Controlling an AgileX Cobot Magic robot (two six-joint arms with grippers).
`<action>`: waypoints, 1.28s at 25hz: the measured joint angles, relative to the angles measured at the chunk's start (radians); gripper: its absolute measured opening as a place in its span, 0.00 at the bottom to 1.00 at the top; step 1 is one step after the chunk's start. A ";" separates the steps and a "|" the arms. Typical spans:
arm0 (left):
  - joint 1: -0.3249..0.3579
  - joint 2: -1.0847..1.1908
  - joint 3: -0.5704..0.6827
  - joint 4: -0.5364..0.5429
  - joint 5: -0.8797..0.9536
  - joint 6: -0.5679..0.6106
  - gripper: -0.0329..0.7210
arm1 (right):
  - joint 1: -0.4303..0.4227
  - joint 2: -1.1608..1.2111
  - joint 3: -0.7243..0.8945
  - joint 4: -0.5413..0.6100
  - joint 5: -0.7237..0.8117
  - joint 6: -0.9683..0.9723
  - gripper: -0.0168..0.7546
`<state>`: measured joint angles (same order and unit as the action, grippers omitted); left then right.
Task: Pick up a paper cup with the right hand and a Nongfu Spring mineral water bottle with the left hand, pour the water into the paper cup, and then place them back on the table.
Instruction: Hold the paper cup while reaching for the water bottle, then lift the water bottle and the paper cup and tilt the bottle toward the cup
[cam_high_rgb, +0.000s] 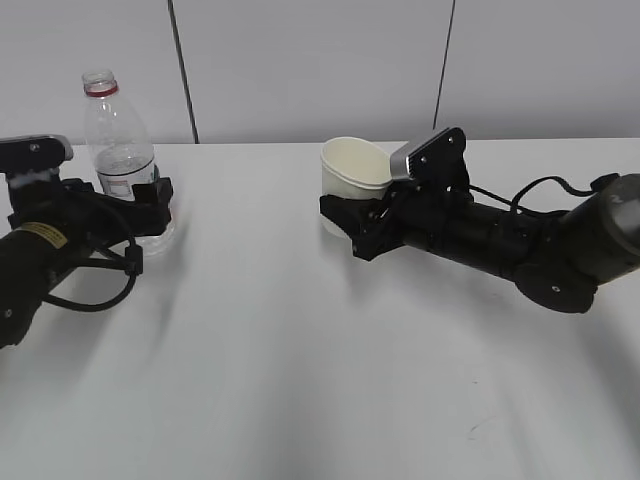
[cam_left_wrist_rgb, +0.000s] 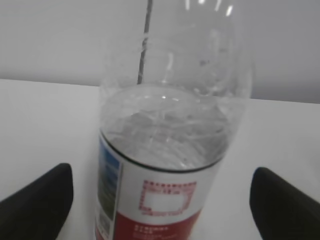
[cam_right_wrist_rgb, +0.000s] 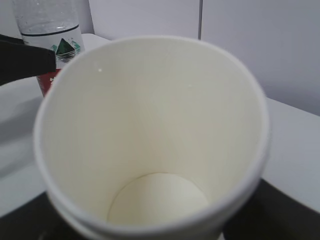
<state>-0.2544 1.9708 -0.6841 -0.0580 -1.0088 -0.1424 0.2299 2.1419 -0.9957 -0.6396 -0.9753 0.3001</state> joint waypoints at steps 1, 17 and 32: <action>0.000 0.018 -0.018 -0.004 0.002 0.000 0.90 | 0.000 0.000 0.000 0.000 0.000 0.000 0.63; 0.059 0.141 -0.182 0.080 0.015 0.001 0.85 | 0.000 0.000 0.000 -0.026 0.015 0.000 0.63; 0.063 0.189 -0.187 0.118 -0.036 0.001 0.73 | 0.000 0.000 0.000 -0.031 0.016 0.000 0.63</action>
<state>-0.1919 2.1594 -0.8710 0.0605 -1.0444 -0.1413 0.2299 2.1419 -0.9957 -0.6702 -0.9589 0.3001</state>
